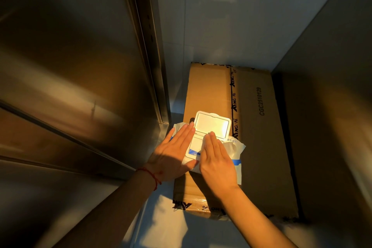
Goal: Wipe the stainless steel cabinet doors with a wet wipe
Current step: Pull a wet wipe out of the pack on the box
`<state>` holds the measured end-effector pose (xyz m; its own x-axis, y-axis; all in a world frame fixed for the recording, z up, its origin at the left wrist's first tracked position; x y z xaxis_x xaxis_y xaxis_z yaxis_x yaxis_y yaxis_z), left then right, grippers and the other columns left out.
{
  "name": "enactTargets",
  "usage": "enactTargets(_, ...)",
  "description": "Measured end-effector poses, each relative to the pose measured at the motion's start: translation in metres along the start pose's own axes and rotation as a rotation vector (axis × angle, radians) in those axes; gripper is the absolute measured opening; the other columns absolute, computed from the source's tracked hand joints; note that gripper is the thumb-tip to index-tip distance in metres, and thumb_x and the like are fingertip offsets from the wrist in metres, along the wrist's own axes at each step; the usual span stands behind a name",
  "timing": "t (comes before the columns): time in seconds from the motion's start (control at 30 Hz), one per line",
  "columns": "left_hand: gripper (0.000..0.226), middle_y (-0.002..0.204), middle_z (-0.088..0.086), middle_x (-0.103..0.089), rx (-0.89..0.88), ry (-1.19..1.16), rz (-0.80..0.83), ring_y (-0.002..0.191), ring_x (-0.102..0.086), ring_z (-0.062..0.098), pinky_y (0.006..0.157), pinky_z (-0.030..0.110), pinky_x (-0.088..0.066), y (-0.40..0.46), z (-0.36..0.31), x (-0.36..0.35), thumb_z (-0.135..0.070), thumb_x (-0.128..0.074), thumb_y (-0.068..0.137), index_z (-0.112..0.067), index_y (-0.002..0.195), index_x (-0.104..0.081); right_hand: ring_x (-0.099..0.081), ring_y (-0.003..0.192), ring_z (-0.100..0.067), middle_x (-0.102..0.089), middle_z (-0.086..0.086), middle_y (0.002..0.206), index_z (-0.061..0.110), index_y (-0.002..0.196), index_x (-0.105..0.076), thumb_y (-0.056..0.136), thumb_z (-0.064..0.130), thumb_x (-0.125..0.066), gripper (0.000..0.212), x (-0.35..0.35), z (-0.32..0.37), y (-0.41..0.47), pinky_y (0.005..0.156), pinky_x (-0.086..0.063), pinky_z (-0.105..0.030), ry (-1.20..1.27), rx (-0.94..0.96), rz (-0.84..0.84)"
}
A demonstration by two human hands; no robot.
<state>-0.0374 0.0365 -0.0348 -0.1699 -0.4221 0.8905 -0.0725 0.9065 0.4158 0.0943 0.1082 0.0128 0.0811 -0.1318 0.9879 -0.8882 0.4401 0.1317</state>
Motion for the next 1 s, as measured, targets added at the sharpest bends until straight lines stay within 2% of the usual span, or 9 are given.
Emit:
enactTargets(0.33,0.069,0.138,0.018,-0.048,0.016,0.018,0.02,0.129,-0.044,0.031,0.105,0.05,-0.035,-0.0005,0.0001,-0.002,-0.056,-0.034,0.096,-0.002,0.137,-0.034,-0.064,0.1,-0.045,-0.066,-0.031,0.103,-0.01,0.087,-0.072,0.024,0.008,-0.097,0.07,0.0002,-0.002,0.0008,0.076,-0.052,-0.053,0.011,-0.016,-0.001)
enactTargets(0.63,0.067,0.134,0.02,-0.052,-0.009,0.034,-0.003,0.125,-0.049,0.033,0.101,0.052,-0.038,0.0027,-0.0013,0.0011,-0.056,-0.029,0.097,0.0,0.134,-0.037,-0.062,0.103,-0.046,-0.065,-0.03,0.108,-0.009,0.089,-0.072,0.019,0.008,-0.097,0.075,-0.0003,-0.0053,0.0054,0.077,-0.052,-0.057,0.035,0.021,0.01)
enactTargets(0.87,0.07,0.136,0.019,-0.05,-0.003,0.04,0.029,0.126,-0.047,0.032,0.101,0.05,-0.037,0.0036,-0.0004,0.0019,-0.058,-0.027,0.097,0.0,0.135,-0.036,-0.063,0.103,-0.042,-0.067,-0.026,0.107,-0.004,0.085,-0.075,0.018,0.014,-0.097,0.073,0.0039,-0.0071,0.006,0.08,-0.051,-0.05,0.01,0.064,0.037)
enactTargets(1.0,0.069,0.136,0.019,-0.05,-0.002,0.035,0.024,0.128,-0.045,0.031,0.103,0.05,-0.035,0.0029,-0.0015,0.0032,-0.057,-0.028,0.097,0.001,0.135,-0.036,-0.064,0.1,-0.044,-0.067,-0.028,0.104,-0.008,0.089,-0.073,0.016,0.008,-0.096,0.078,0.004,-0.0078,0.0056,0.076,-0.052,-0.054,0.013,0.061,0.025)
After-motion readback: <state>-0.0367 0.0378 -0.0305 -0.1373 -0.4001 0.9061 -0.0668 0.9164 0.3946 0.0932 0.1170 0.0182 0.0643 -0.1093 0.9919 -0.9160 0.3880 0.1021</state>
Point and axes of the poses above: each hand's wrist, its own y-axis towards the middle knuckle, its own x-axis out of the back of the hand, z = x × y, the point moved 2 cm from there along y, towards the middle knuckle
